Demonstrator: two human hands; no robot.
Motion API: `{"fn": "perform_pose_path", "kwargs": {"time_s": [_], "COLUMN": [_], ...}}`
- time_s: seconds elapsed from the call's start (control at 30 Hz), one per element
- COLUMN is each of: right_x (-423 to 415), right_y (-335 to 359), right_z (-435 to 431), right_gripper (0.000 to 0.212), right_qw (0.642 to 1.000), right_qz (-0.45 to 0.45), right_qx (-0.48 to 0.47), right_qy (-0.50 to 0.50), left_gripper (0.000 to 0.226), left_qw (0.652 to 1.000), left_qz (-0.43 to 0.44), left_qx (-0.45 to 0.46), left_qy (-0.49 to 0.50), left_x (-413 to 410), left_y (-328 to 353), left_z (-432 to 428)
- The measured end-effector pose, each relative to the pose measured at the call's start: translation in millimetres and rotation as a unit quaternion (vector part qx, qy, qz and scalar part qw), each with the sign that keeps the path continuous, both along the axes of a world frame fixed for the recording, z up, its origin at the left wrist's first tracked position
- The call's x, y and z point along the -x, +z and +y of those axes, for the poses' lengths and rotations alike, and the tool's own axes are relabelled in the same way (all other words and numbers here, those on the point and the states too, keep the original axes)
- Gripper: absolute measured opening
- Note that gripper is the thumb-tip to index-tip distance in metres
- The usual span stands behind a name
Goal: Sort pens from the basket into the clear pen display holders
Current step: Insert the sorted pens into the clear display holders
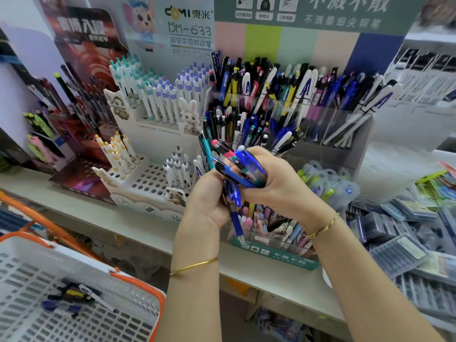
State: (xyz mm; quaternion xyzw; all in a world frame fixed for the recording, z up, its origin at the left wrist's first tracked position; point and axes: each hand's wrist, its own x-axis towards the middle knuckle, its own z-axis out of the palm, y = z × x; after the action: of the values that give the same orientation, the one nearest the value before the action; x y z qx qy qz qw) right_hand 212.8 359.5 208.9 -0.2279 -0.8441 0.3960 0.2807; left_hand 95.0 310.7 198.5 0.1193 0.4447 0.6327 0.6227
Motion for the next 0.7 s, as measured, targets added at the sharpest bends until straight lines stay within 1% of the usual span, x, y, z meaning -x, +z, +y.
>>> {"fn": "perform_pose_path", "kwargs": {"time_s": [0.07,0.17,0.23,0.27,0.3,0.33,0.43,0.53,0.57,0.6,0.7], "right_x": [3.7,11.2,13.1,13.2,13.0,12.9,14.0,13.9,12.7,11.2,9.4], "right_y": [-3.0,-0.8,3.3,5.2,6.1,5.4,1.6,2.4,2.6,3.7,-1.4], "right_z": [0.8,-0.9,1.6,3.4,4.7,6.3,8.1,6.2,6.7,6.3,5.4], "right_gripper": [0.015,0.011,0.007,0.007,0.006,0.005,0.006,0.006,0.010,0.014,0.015], "right_qw": [0.999,0.985,0.967,0.962,0.959,0.958,0.944,0.916,0.909,0.909,0.941], "right_qz": [0.023,0.123,0.180,0.189,0.192,0.192,0.216,0.273,0.278,0.269,0.173], "right_qx": [-0.017,-0.040,-0.028,-0.026,-0.019,-0.008,0.019,0.061,0.072,0.079,0.105], "right_qy": [-0.026,-0.118,-0.178,-0.197,-0.206,-0.212,-0.248,-0.289,-0.302,-0.307,-0.272], "left_gripper": [0.039,0.027,0.019,0.022,0.031,0.033,0.028,0.018,0.016,0.017,0.024], "left_qw": [1.000,0.999,0.999,0.998,0.997,0.996,0.993,0.990,0.990,0.991,0.994], "left_qz": [0.003,-0.011,0.024,0.051,0.071,0.086,0.113,0.138,0.141,0.135,0.107], "left_qx": [0.000,-0.009,0.008,0.016,0.022,0.024,0.026,0.022,0.017,0.007,-0.031], "left_qy": [-0.014,-0.033,-0.032,-0.027,-0.024,-0.021,-0.029,-0.027,-0.018,-0.007,0.009], "left_x": [1.3,4.2,6.4,7.7,9.4,10.6,10.6,10.4,11.5,12.9,13.9], "left_y": [-0.8,-5.0,-7.0,-7.4,-8.1,-8.5,-9.4,-11.1,-11.7,-12.4,-12.5], "left_z": [-0.8,0.4,-0.2,-1.2,-1.9,-2.1,-4.1,-4.7,-4.6,-4.1,-1.4]}}
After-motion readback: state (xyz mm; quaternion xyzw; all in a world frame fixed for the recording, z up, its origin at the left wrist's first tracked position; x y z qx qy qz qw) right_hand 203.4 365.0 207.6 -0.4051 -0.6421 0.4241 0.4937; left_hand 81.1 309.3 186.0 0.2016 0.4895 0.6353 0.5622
